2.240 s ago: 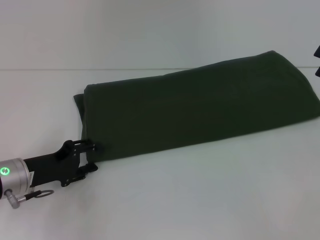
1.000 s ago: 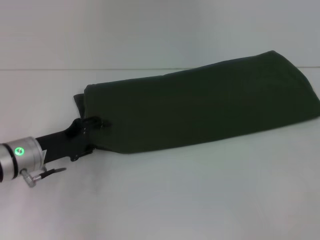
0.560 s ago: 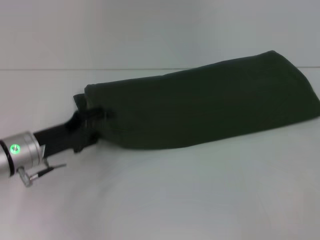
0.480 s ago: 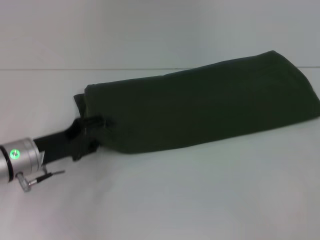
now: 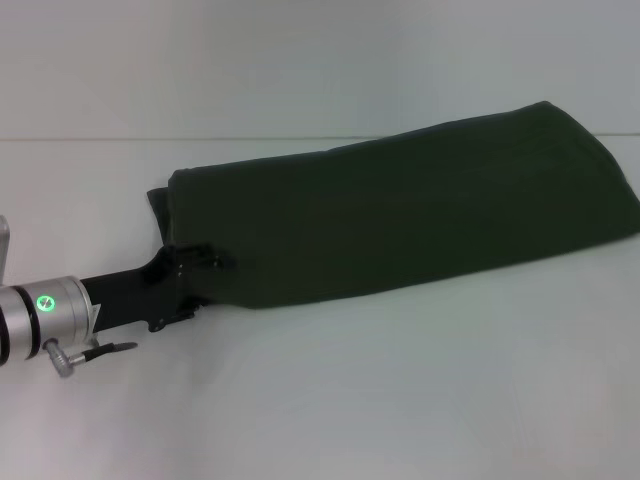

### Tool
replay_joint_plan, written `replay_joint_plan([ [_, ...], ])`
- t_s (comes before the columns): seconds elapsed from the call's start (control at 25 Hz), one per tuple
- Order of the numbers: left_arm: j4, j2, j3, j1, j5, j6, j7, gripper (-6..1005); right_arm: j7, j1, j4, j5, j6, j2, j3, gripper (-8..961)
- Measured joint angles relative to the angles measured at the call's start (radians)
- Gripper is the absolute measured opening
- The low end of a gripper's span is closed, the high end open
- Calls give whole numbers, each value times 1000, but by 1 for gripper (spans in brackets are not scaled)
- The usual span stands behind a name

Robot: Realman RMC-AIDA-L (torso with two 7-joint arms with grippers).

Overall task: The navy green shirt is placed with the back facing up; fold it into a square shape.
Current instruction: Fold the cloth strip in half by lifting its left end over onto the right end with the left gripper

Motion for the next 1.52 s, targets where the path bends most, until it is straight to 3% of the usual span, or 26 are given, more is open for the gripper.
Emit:
replay_joint_plan([
  [0.36,-1,-11,-1,-15,-4,-104,-5,645,0,-3,0,0,-8,-1,10,915],
  [0.6,45,-44,-21,0,-20,-100,15,646,2,-4,0,0,-20,-1,22,915],
  [0.8,71,-54,-23,20,-24,-84,22,587,5,-6,0,0,-26,-1,30,915],
  [1.0,71,-49,-27,30,-24,-87,18,527,5,-6,0,0,-30,-1,48,914],
  [1.36,64,-48,-27,23,-24,-106,16,62,6,-6,0,0,-29,-2,51,915],
  [1.52,87,-47,-27,30,-32,-86,64,22,5,-5,0,0,-25,-2,50,915],
])
